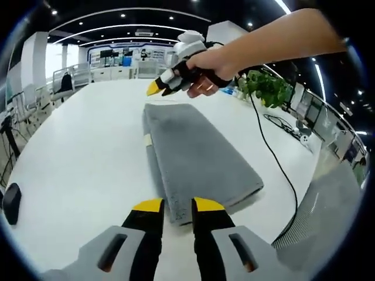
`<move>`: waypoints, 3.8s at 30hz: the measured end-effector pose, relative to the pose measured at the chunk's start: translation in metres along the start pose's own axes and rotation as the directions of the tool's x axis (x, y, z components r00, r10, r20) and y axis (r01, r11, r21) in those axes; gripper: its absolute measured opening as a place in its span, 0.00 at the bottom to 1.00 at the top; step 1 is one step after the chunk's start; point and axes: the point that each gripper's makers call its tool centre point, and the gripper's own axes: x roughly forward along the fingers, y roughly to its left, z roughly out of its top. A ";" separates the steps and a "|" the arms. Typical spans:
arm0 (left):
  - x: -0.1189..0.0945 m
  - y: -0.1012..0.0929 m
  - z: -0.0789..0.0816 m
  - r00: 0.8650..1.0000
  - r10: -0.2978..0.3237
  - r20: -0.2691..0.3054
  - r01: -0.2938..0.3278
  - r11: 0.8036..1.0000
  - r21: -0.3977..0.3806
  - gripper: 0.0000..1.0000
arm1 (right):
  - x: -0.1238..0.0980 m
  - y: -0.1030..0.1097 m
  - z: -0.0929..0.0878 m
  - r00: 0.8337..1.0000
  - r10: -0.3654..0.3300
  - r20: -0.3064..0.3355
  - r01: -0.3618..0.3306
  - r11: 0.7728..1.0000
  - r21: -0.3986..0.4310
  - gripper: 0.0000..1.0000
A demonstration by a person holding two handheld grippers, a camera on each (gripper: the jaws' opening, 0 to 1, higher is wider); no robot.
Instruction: Fold the towel on the table until its edges align and the towel forms a compact rectangular stack.
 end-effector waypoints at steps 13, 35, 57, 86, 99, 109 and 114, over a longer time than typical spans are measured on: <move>-0.001 -0.005 0.029 0.999 -0.023 0.022 0.021 0.997 0.069 0.28 | -0.039 -0.003 0.004 0.999 -0.012 0.051 0.012 1.000 -0.009 0.49; -0.010 -0.001 0.056 0.998 -0.042 0.043 0.034 0.985 0.171 0.45 | -0.120 0.014 0.022 0.983 0.036 0.181 -0.029 0.999 -0.040 0.61; -0.017 0.001 0.095 0.999 0.006 0.053 -0.018 0.976 0.217 0.44 | -0.195 0.037 -0.015 0.975 0.085 0.204 -0.058 0.990 -0.132 0.59; 0.021 0.018 0.100 0.998 0.005 -0.065 0.011 0.967 0.253 0.38 | -0.176 -0.001 -0.100 0.994 0.006 0.110 0.007 0.993 -0.119 0.41; 0.043 0.028 0.093 0.994 -0.033 -0.106 0.061 0.961 0.270 0.34 | -0.163 -0.009 -0.124 0.997 -0.061 0.053 0.065 0.995 -0.072 0.34; 0.062 0.032 0.089 0.991 -0.058 -0.120 0.085 0.969 0.231 0.33 | -0.150 -0.014 -0.142 0.995 -0.099 0.017 0.100 0.994 -0.048 0.31; 0.071 0.035 0.086 0.989 -0.064 -0.133 0.090 0.975 0.203 0.32 | -0.147 -0.014 -0.143 0.996 -0.090 0.008 0.090 0.995 -0.038 0.29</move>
